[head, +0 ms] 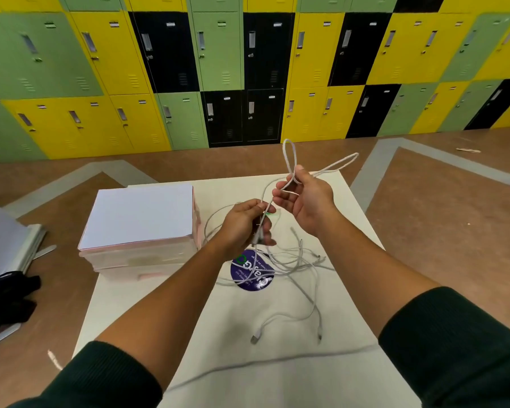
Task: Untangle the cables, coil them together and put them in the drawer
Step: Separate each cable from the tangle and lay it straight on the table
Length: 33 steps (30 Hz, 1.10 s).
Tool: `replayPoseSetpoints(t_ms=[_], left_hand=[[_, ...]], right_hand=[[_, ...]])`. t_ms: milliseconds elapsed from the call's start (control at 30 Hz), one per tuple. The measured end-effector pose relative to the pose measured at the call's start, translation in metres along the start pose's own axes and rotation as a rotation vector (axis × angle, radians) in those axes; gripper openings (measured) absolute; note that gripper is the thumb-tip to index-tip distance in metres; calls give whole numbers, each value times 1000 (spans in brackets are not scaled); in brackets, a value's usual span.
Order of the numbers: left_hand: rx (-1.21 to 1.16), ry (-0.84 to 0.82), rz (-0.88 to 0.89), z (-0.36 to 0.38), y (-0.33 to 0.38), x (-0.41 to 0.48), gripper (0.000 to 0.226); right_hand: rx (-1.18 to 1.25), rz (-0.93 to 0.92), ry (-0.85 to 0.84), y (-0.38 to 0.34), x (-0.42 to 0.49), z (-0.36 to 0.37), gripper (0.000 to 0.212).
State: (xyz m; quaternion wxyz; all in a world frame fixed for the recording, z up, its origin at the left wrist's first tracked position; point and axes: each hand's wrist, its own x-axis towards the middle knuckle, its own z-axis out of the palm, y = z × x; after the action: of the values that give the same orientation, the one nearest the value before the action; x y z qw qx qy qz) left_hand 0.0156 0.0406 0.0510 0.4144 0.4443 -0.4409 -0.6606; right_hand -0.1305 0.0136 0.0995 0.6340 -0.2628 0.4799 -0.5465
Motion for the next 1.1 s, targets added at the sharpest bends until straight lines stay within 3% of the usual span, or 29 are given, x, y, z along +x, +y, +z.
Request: replayPoseSetpoints(t_ms=[233,433,533,733,833,933,1033,1100], left_hand=[[202,-5,-51,-14,-28,-26,28],[303,-100,-154,-33,-45,-66,37],[318,-28,-181,-45,-55,-83,35],[336,85,-214,-68,-82,-120,33],[383,58,-223,-76,-92,-134,29],[436,17,-195,-80,-98,-144,20],[481,6,-178,-81,-99,-151,11],[468,21,-162,-80,-97,-153,9]], right_hand=[[-291,162,47,23,-9,-25,25],[-700,437,-66,54,-30,-60,31],[-900,529,-94,69,-39,-74,32],[-1083,590,-22,95,-56,-97,13],[-1043,462,159,101,-51,-101,11],[-1052,66,222,106,-44,-92,14],[-1065,-156,-21,107,-62,-54,10],[-1124,-137,-267,114,-76,-26,9]])
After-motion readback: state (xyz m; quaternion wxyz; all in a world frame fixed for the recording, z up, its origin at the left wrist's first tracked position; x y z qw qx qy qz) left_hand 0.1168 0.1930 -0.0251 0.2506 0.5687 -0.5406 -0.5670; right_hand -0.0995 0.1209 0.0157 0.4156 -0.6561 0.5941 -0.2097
